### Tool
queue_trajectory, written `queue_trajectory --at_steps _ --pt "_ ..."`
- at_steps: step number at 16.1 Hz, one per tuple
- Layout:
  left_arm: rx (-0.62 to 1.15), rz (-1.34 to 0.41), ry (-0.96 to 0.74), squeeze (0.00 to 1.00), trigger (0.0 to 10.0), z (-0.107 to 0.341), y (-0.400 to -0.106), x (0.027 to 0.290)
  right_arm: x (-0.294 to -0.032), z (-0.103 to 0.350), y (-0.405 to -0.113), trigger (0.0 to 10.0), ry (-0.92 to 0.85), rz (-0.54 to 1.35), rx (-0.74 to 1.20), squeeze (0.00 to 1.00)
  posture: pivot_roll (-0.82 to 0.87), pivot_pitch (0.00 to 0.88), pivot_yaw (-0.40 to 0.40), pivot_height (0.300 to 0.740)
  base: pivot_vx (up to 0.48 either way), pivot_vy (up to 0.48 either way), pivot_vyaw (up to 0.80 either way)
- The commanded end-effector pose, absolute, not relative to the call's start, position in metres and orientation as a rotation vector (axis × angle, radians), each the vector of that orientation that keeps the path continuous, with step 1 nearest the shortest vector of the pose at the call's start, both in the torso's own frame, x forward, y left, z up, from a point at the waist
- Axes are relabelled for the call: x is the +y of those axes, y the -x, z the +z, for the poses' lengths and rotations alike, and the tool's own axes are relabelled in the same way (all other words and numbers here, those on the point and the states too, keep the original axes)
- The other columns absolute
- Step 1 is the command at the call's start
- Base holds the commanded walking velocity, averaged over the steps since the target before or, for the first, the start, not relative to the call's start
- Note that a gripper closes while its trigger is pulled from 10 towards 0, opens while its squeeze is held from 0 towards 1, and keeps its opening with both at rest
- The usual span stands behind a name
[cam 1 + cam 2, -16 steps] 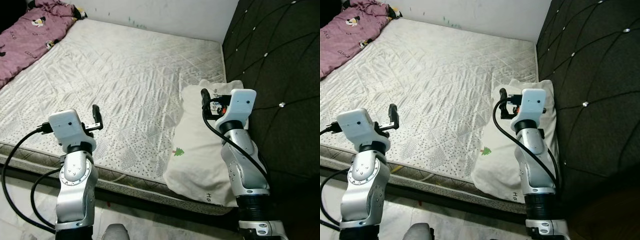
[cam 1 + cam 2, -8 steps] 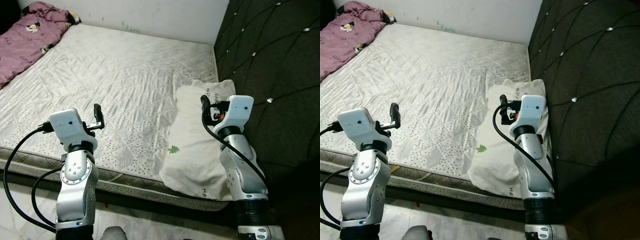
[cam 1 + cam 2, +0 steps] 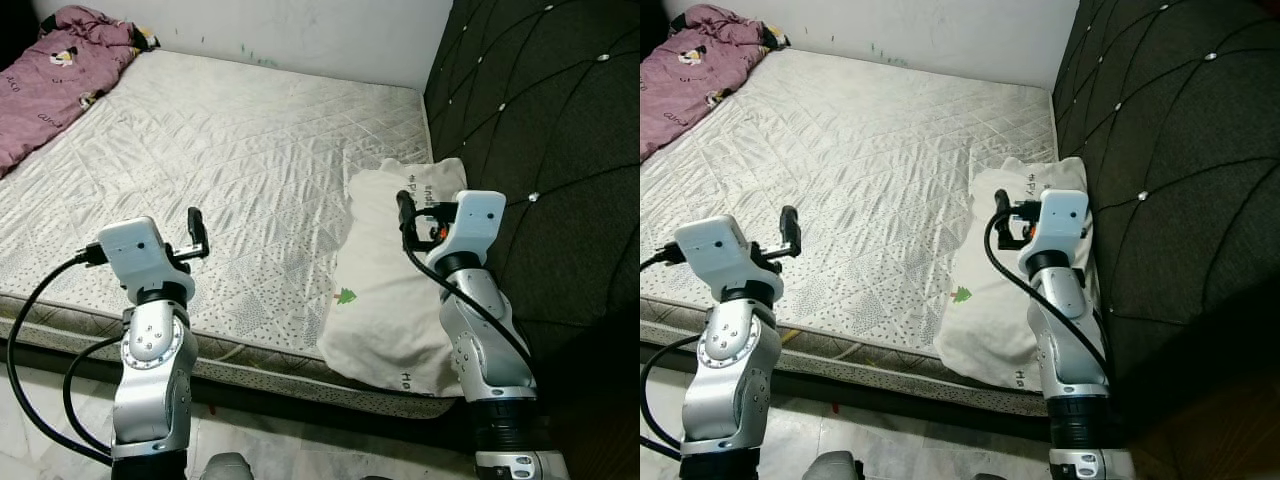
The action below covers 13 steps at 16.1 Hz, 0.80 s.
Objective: Clean up the room
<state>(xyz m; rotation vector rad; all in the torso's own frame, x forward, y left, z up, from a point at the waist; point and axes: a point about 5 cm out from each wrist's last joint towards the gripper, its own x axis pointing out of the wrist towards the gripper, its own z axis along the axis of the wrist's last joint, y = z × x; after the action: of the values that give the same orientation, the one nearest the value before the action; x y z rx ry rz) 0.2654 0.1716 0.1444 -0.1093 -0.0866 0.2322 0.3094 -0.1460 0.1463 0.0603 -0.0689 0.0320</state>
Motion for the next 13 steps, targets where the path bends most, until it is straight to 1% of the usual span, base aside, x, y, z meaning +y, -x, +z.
queue_trajectory --at_steps 1,2,4,5,6,7,8,10,11,13 --pt "-0.077 0.217 0.117 0.0 10.0 0.1429 -0.2672 0.1684 -0.1491 0.1494 -0.3102 10.0 -0.059 0.023 -0.074 1.0 0.05 0.0 -0.074 0.74 0.0 0.0 0.0" --pt "-0.077 0.218 0.121 0.0 10.0 0.1432 -0.2673 0.1684 -0.1482 0.1484 -0.3105 10.0 -0.05 0.031 -0.06 1.0 0.05 0.0 -0.075 0.74 0.0 0.0 0.0" --pt "-0.076 0.218 0.125 0.0 10.0 0.1432 -0.2673 0.1684 -0.1475 0.1462 -0.3103 10.0 -0.054 0.032 -0.044 1.0 0.05 0.0 -0.075 0.74 0.0 0.0 -0.74" --pt "-0.076 0.219 0.128 0.0 10.0 0.1431 -0.2673 0.1684 -0.1475 0.1456 -0.3102 10.0 -0.059 0.03 -0.041 0.76 0.05 0.0 -0.075 0.74 0.0 0.0 -0.8" --pt "-0.076 0.218 0.131 0.0 10.0 0.143 -0.2673 0.1684 -0.1471 0.1448 -0.3105 10.0 -0.051 0.033 -0.035 0.22 0.05 0.0 -0.075 0.74 0.0 0.0 -0.8" --pt "-0.077 0.216 0.132 0.0 10.0 0.1429 -0.2674 0.1683 -0.1472 0.1448 -0.3105 10.0 -0.052 0.032 -0.036 0.05 0.05 0.0 -0.075 0.74 0.0 0.0 -0.8" --pt "-0.077 0.215 0.133 0.0 10.0 0.1429 -0.2675 0.1683 -0.1472 0.1447 -0.3105 10.0 -0.052 0.031 -0.036 0.0 0.05 0.0 -0.075 0.74 0.0 0.0 -0.8" --pt "-0.074 0.217 0.14 0.0 10.0 0.1424 -0.268 0.1686 -0.1484 0.1452 -0.3106 10.0 -0.057 0.028 -0.039 0.0 0.05 0.0 -0.077 0.74 0.0 0.0 -0.8" --pt "-0.07 0.22 0.146 0.0 10.0 0.1414 -0.2678 0.1693 -0.1485 0.1456 -0.3102 10.0 -0.07 0.028 -0.043 0.0 0.05 0.0 -0.078 0.74 0.0 0.247 -0.41" --pt "-0.071 0.22 0.147 0.0 10.0 0.1415 -0.268 0.1697 -0.1463 0.1462 -0.31 10.0 -0.073 0.045 -0.046 0.0 0.05 0.0 -0.079 0.74 0.0 0.377 0.0"
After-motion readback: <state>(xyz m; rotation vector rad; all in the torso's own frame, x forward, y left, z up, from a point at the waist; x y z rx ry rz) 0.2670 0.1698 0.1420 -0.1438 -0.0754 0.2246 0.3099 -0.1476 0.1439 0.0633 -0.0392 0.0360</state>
